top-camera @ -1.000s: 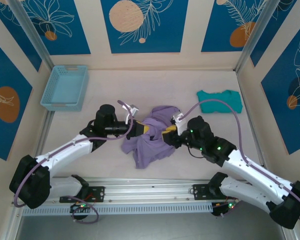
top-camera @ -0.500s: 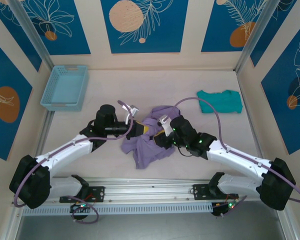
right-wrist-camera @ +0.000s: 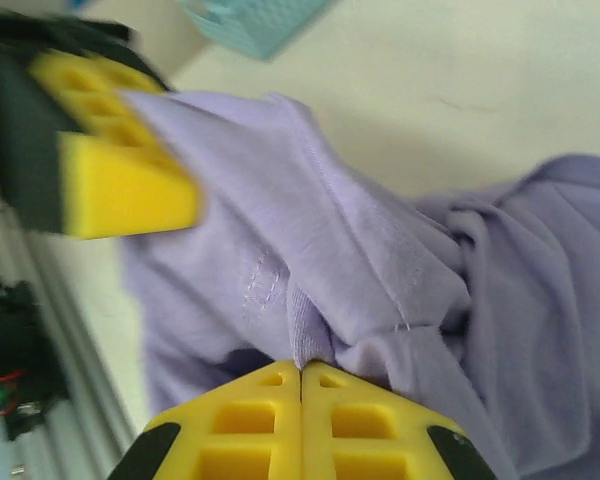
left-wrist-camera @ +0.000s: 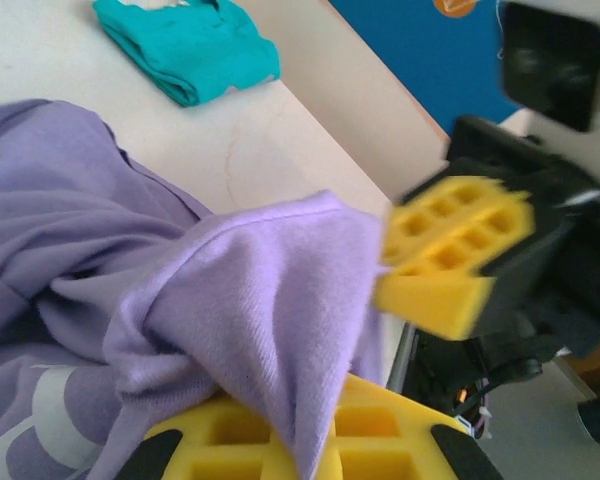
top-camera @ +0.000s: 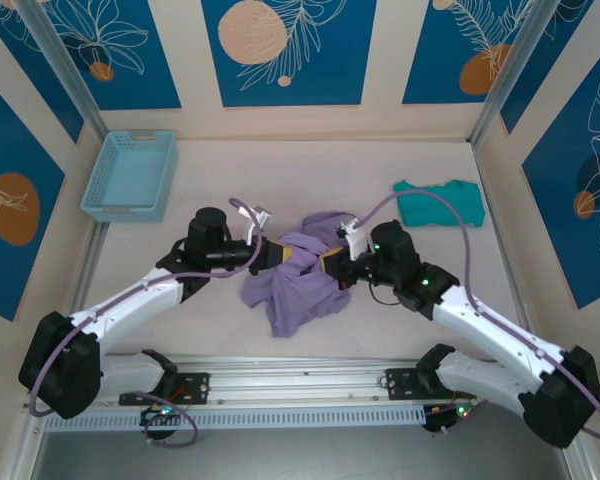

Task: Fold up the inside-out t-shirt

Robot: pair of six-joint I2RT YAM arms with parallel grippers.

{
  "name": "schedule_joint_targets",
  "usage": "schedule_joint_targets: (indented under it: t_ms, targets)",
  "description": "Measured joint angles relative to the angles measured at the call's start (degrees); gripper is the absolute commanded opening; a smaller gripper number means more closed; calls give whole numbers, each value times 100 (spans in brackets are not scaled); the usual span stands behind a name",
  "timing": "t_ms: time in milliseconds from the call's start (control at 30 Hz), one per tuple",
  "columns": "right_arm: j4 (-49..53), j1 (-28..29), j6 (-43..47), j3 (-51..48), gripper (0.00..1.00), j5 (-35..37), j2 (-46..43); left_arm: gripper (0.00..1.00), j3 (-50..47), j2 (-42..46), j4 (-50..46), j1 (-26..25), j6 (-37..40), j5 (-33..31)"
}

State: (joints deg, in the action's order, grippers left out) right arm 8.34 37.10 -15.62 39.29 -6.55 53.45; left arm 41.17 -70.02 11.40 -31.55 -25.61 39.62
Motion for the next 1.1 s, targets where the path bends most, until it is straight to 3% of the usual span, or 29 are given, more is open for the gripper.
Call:
schedule_joint_targets:
  t_ms: [167,267,433,533,667,833,967,1100]
  targets:
    - [-376,-568,-90,-398,0,-1502,-680,0,-107,48,4,164,-48,-212]
    - [-498,-857,-221,-638,0,-2022,-933,0,-131,76,0,232,-96,-264]
    - [-402,-1209,-505,-802,0,-1961,-1038,0,-133,173,4,243,-98,-203]
    - [-240,-1237,-651,-780,0,-1626,-879,0,-133,205,26,245,-103,-9]
    - [-422,-1237,-979,-780,0,-1687,-621,1,-133,208,-37,245,-4,125]
    - [-1161,-1237,-1482,-745,0,-2140,-361,11,-133,199,-446,247,199,-302]
    - [-1788,-1237,-1895,-737,0,-2409,-92,34,-127,199,-769,245,326,-756]
    - [-2140,-1237,-2188,-737,0,-2490,155,46,-92,280,-1244,214,511,-1375]
